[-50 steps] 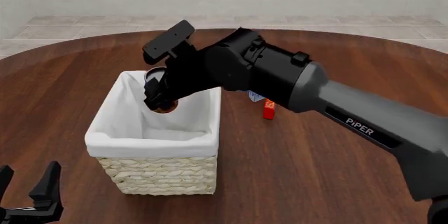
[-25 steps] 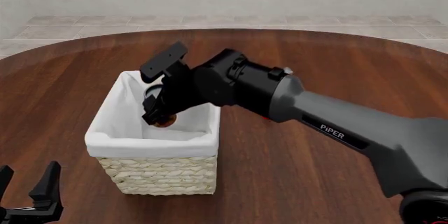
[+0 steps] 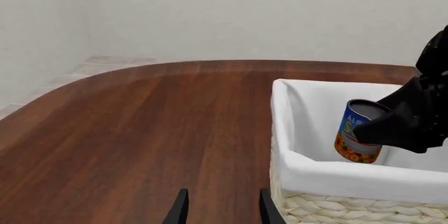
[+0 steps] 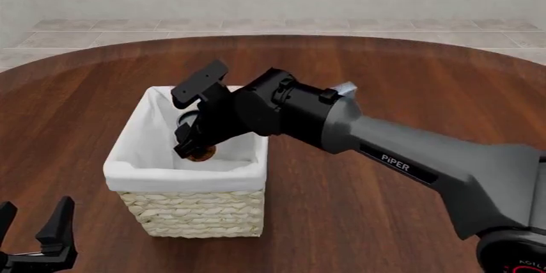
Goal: Pick up the alphabet soup and put it in the basket.
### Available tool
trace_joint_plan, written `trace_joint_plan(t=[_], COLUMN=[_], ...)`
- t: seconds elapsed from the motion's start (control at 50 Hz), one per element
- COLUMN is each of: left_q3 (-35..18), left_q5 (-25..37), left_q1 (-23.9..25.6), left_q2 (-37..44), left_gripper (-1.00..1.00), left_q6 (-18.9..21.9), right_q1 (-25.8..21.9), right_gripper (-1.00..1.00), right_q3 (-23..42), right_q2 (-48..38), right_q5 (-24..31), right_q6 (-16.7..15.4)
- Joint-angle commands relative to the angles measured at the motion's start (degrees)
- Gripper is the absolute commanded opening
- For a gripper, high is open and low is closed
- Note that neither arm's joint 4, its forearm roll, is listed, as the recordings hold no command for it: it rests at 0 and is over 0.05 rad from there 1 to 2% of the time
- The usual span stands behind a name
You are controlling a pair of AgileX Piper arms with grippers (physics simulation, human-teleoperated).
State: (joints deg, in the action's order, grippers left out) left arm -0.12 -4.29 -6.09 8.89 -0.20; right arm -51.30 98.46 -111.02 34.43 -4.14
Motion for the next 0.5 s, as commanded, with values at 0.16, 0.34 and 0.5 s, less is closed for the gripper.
trace_joint_plan(t=[0.16, 0.34, 0.5], left_q3=[0.0, 0.0, 0.01], left_q5=[-0.18, -0.3, -0.41], left_q1=[0.1, 0.03, 0.02], left_q2=[0.33, 0.56, 0.76], left_gripper=[1.0, 1.0, 1.0], left_q6=[-0.02, -0.05, -0.11], right_q1=[-1.1, -0.54, -0.22], right_gripper=[1.0, 1.0, -1.0], right_q3=[0.1, 0.13, 0.24], right_q2=[0.62, 0.36, 0.42], right_q5=[-0.61, -0.7, -0.69], right_q6=[1.54, 1.31, 1.57])
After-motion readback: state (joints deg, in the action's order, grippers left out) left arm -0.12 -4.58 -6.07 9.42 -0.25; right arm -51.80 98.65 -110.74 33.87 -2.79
